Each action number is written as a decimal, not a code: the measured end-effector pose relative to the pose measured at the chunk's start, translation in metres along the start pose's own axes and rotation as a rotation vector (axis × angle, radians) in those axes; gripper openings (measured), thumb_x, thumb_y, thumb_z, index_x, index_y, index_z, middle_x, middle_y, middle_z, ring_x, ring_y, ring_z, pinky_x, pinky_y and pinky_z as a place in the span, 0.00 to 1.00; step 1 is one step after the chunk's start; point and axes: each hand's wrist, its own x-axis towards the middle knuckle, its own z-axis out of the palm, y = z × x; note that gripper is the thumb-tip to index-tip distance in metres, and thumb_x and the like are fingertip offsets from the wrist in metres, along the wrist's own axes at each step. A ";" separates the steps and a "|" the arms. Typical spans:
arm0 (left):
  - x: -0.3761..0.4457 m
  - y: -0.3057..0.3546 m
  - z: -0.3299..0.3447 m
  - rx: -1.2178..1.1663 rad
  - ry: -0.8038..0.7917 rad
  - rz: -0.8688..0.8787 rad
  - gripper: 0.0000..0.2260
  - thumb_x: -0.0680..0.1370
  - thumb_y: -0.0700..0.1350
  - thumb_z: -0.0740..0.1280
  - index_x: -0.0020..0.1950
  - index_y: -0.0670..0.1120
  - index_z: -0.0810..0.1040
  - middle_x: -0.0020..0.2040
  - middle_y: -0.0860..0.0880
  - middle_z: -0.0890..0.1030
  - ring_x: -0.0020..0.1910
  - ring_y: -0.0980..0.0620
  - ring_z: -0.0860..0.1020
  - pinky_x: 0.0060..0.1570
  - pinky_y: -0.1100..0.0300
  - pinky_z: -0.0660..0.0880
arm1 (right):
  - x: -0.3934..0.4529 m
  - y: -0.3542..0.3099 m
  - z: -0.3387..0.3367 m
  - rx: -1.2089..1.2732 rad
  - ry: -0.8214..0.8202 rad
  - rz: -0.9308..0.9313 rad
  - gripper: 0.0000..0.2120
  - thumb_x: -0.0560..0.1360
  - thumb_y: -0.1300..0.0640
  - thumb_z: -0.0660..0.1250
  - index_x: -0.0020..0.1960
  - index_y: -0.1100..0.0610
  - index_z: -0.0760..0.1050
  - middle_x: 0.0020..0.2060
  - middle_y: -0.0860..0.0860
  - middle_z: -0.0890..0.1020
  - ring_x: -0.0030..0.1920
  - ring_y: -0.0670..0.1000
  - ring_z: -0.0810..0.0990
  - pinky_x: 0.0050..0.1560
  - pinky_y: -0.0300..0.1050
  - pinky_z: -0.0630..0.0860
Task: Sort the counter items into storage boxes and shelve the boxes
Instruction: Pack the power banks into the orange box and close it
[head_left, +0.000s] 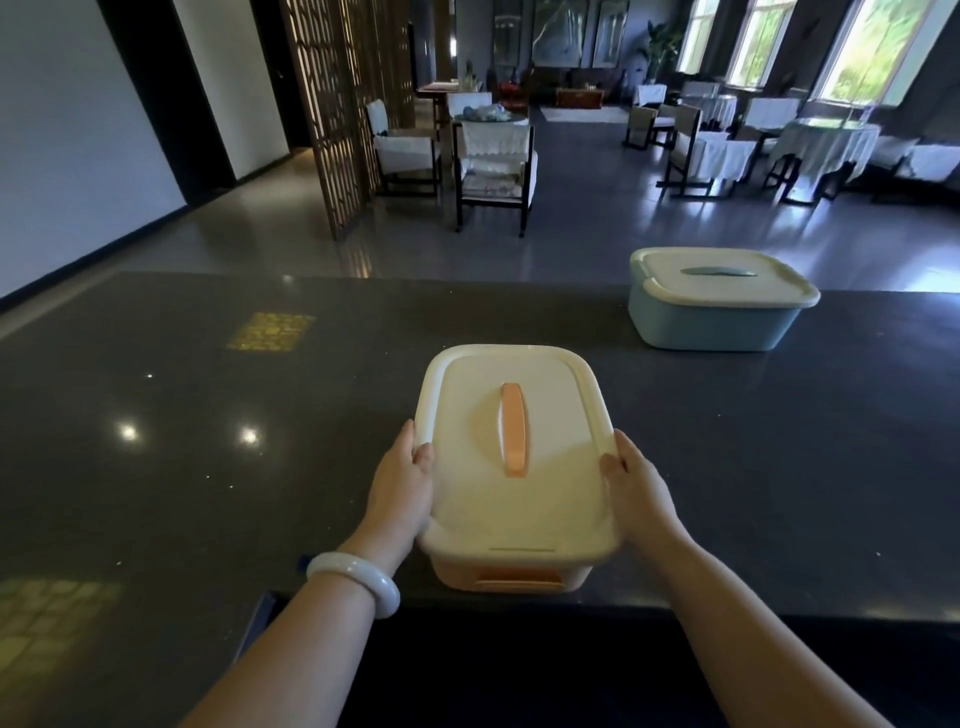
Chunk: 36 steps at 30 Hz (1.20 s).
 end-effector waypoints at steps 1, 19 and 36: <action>0.000 0.001 -0.002 -0.004 -0.023 -0.008 0.23 0.83 0.50 0.54 0.78 0.51 0.57 0.70 0.47 0.70 0.65 0.47 0.72 0.63 0.51 0.69 | 0.001 -0.001 -0.002 0.008 -0.017 0.013 0.13 0.81 0.58 0.53 0.63 0.52 0.71 0.42 0.45 0.76 0.38 0.42 0.73 0.33 0.38 0.67; -0.006 0.005 -0.001 0.778 -0.254 0.577 0.27 0.80 0.64 0.46 0.79 0.58 0.50 0.79 0.56 0.47 0.77 0.52 0.40 0.75 0.46 0.52 | -0.044 -0.004 -0.002 -0.903 -0.503 -0.827 0.57 0.61 0.18 0.54 0.75 0.43 0.27 0.71 0.39 0.25 0.71 0.40 0.26 0.71 0.42 0.30; -0.010 0.007 -0.001 0.779 -0.249 0.579 0.28 0.80 0.63 0.47 0.79 0.57 0.50 0.79 0.55 0.47 0.77 0.52 0.39 0.76 0.49 0.49 | -0.038 -0.003 -0.006 -0.743 -0.538 -0.760 0.46 0.69 0.23 0.54 0.76 0.42 0.38 0.74 0.34 0.37 0.73 0.34 0.35 0.74 0.39 0.38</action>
